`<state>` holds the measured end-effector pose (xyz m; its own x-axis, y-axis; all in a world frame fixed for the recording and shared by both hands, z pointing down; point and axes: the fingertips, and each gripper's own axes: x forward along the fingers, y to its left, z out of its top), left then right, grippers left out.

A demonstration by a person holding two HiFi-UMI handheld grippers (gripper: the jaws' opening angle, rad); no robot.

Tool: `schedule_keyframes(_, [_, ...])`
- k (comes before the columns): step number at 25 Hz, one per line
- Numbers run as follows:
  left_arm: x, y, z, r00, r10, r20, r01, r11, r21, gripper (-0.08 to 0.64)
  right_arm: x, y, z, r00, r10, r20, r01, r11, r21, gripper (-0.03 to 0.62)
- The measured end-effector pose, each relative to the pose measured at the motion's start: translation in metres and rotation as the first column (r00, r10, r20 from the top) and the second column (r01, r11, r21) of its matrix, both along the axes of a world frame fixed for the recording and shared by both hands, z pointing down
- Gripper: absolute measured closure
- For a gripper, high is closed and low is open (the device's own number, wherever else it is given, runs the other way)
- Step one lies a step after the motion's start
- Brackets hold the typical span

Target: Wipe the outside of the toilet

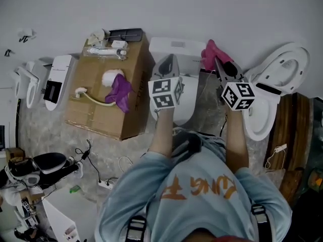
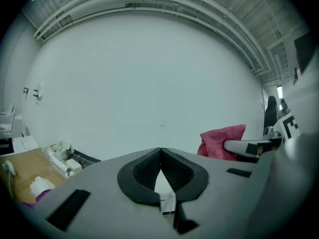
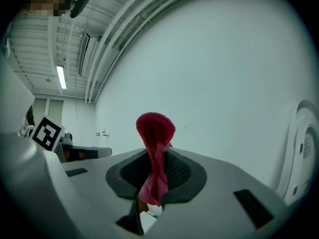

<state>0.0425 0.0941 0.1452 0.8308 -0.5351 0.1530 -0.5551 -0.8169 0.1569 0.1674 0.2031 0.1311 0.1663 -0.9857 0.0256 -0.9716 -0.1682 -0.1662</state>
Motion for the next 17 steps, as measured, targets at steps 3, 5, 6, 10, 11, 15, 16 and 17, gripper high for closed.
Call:
schedule_keyframes(3, [-0.002,-0.002,0.0,1.0,-0.008,0.005,0.008,1.0,0.004,0.534,0.005,-0.003,0.0,1.0,0.009,0.0,-0.009,1.0,0.0,0.511])
schedule_keyframes(5, [-0.005,-0.005,0.003,1.0,-0.014,0.012,0.014,1.0,0.004,0.534,0.007,-0.006,0.003,1.0,0.014,0.002,-0.014,1.0,-0.002,0.511])
schedule_keyframes(6, [-0.006,-0.006,0.004,1.0,-0.018,0.013,0.018,1.0,0.006,0.534,0.006,-0.007,0.004,1.0,0.017,-0.001,-0.017,1.0,-0.002,0.511])
schedule_keyframes(10, [-0.016,-0.008,0.002,0.999,-0.041,0.002,0.041,0.999,0.013,0.534,0.002,-0.006,0.0,0.999,0.027,-0.029,-0.027,1.0,0.006,0.511])
schedule_keyframes(11, [-0.017,-0.008,0.001,0.999,-0.046,0.001,0.046,0.999,0.013,0.534,0.002,-0.004,-0.001,0.999,0.033,-0.034,-0.032,0.999,0.006,0.511])
schedule_keyframes(15, [-0.015,-0.009,-0.001,0.998,-0.059,0.004,0.059,0.998,0.02,0.534,0.011,-0.004,-0.005,0.998,0.049,-0.049,-0.048,0.999,0.003,0.511])
schedule_keyframes(16, [-0.013,-0.01,-0.002,0.998,-0.063,0.004,0.063,0.998,0.022,0.534,0.013,-0.005,-0.005,0.997,0.051,-0.053,-0.051,0.999,0.002,0.511])
schedule_keyframes(17, [-0.011,-0.011,-0.002,0.998,-0.066,0.004,0.066,0.998,0.024,0.534,0.016,-0.006,-0.005,0.997,0.052,-0.057,-0.052,0.999,0.001,0.511])
